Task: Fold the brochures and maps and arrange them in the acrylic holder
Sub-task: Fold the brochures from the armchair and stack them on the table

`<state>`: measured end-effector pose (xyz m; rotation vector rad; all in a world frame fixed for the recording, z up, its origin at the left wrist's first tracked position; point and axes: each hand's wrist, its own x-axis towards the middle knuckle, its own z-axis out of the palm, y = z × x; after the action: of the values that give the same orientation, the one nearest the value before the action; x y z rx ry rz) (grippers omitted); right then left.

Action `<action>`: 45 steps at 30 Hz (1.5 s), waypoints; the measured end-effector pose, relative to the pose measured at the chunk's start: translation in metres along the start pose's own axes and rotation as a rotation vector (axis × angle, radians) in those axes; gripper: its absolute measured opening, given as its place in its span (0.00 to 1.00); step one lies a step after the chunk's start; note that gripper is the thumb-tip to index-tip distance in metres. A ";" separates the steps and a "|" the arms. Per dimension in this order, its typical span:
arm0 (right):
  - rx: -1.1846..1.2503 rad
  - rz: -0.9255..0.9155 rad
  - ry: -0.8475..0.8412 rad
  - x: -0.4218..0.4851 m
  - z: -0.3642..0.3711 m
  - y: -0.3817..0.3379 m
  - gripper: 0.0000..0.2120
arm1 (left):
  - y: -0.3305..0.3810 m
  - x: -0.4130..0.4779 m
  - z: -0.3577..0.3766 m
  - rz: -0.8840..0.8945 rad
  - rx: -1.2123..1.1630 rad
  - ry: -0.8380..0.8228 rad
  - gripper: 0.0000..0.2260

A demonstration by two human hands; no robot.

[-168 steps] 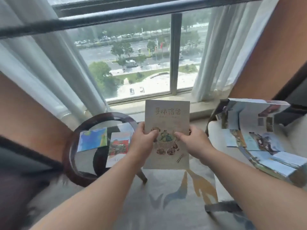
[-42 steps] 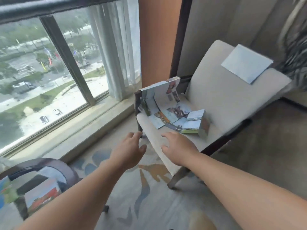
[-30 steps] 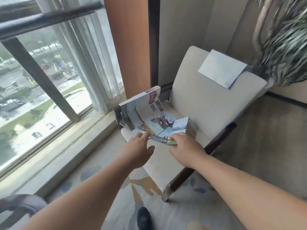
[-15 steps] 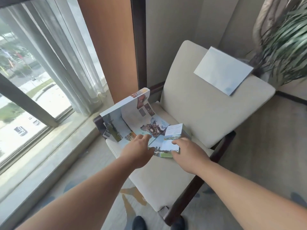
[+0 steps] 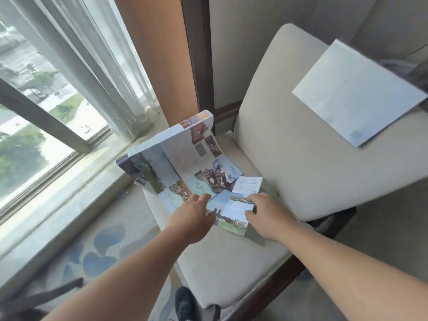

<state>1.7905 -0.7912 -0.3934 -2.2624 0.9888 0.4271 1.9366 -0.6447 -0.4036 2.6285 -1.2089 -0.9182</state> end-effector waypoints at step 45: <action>0.005 -0.095 -0.028 0.177 0.032 -0.110 0.19 | -0.135 0.227 -0.092 0.039 0.293 0.521 0.15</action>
<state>1.9888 -0.8088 -0.4626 -2.2817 0.8631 0.4137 2.1909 -0.7301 -0.4828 2.7797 -1.3117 -0.0252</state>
